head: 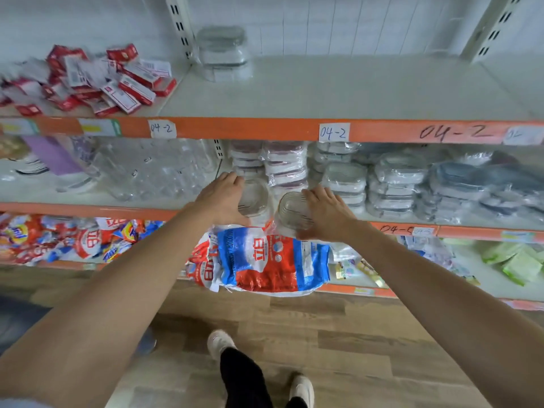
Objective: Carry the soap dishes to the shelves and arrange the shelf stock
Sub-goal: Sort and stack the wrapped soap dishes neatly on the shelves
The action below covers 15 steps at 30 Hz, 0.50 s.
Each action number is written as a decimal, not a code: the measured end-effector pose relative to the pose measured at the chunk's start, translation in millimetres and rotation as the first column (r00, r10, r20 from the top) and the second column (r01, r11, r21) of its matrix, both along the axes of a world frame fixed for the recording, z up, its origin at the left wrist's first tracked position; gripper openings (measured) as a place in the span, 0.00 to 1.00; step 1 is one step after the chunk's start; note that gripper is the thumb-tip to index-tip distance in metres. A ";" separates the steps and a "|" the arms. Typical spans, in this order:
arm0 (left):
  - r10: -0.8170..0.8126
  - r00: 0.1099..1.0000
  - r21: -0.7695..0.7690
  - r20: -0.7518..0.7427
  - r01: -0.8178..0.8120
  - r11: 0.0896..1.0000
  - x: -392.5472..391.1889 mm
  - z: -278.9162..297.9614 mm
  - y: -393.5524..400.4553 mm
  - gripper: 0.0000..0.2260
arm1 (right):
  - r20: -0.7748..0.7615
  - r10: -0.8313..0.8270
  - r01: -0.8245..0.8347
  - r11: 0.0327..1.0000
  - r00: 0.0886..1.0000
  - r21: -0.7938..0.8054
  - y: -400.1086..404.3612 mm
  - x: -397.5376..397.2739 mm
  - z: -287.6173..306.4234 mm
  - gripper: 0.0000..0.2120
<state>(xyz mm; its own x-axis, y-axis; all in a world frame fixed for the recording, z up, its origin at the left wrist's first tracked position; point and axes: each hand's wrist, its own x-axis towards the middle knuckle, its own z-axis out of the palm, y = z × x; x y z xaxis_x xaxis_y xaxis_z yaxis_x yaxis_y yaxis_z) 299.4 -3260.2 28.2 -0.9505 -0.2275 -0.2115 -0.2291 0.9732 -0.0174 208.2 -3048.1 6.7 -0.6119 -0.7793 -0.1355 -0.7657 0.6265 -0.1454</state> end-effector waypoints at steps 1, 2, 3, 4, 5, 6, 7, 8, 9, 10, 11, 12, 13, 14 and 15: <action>-0.001 1.000 -0.011 -0.022 0.001 1.000 1.2 9.1 0.8 0.42 | -0.011 0.012 -0.012 1.000 1.000 -0.004 -0.2 0.0 8.0 0.47; -0.002 0.999 -0.023 -0.041 0.001 1.000 2.1 18.3 1.2 0.43 | -0.023 0.026 -0.026 1.000 0.999 -0.013 -0.7 -0.9 16.5 0.46; -0.001 0.999 -0.032 -0.050 -0.001 0.999 2.6 27.9 1.0 0.44 | -0.033 0.036 -0.037 0.999 0.999 -0.022 -1.4 -2.1 24.9 0.42; 0.000 0.998 -0.040 -0.055 -0.002 0.999 3.0 37.5 0.5 0.45 | -0.041 0.042 -0.043 0.999 0.998 -0.021 -1.5 -3.3 34.0 0.40; 0.004 0.998 -0.047 -0.064 -0.007 0.999 3.3 46.8 -0.3 0.45 | -0.049 0.048 -0.049 0.999 0.998 -0.023 -1.9 -5.0 42.9 0.39; 0.008 0.996 -0.056 -0.084 -0.013 0.998 3.3 56.3 -1.5 0.46 | -0.060 0.058 -0.060 0.998 0.997 -0.034 -2.1 -7.4 52.5 0.39; 0.015 0.994 -0.060 -0.106 -0.021 0.998 3.2 65.8 -2.0 0.46 | -0.067 0.063 -0.067 0.997 0.996 -0.048 -3.0 -9.9 62.2 0.41; 0.021 0.991 -0.059 -0.129 -0.028 0.998 2.5 74.8 -2.6 0.46 | -0.073 0.065 -0.070 0.995 0.995 -0.067 -3.5 -12.2 71.9 0.42; 0.028 0.988 -0.052 -0.150 -0.036 0.998 1.9 83.0 -2.8 0.46 | -0.081 0.065 -0.071 0.994 0.995 -0.080 -4.0 -14.8 80.7 0.43; 0.037 0.984 -0.042 -0.174 -0.045 0.998 1.4 90.2 -2.8 0.46 | -0.098 0.064 -0.073 0.993 0.993 -0.090 -4.1 -17.1 89.0 0.43; 0.046 0.979 -0.034 -0.198 -0.054 0.998 1.0 96.9 -2.4 0.46 | -0.118 0.062 -0.074 0.992 0.991 -0.100 -4.5 -19.9 96.5 0.42; 0.052 0.975 -0.031 -0.218 -0.061 0.998 0.5 103.2 -2.0 0.45 | -0.136 0.061 -0.077 0.990 0.989 -0.116 -4.8 -22.9 104.2 0.42; 0.055 0.970 -0.033 -0.235 -0.065 0.997 -0.1 109.5 -2.1 0.45 | -0.144 0.053 -0.073 0.988 0.988 -0.134 -5.5 -26.1 111.3 0.42; 0.062 0.966 -0.033 -0.251 -0.072 0.997 -1.0 114.5 -3.6 0.44 | -0.146 0.049 -0.070 0.987 0.988 -0.148 -6.0 -29.5 117.8 0.43; 0.071 0.962 -0.028 -0.265 -0.081 0.996 -1.6 118.9 -5.2 0.44 | -0.148 0.050 -0.072 0.986 0.988 -0.152 -6.9 -33.1 123.2 0.44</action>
<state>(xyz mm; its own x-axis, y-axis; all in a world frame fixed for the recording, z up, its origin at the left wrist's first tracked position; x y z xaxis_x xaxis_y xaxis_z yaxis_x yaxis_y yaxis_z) 297.8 -3265.4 147.1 -0.9512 -0.3039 0.0540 -0.3035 0.9527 0.0166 175.2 -3055.1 129.9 -0.5668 -0.8203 0.0766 -0.8217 0.5562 -0.1245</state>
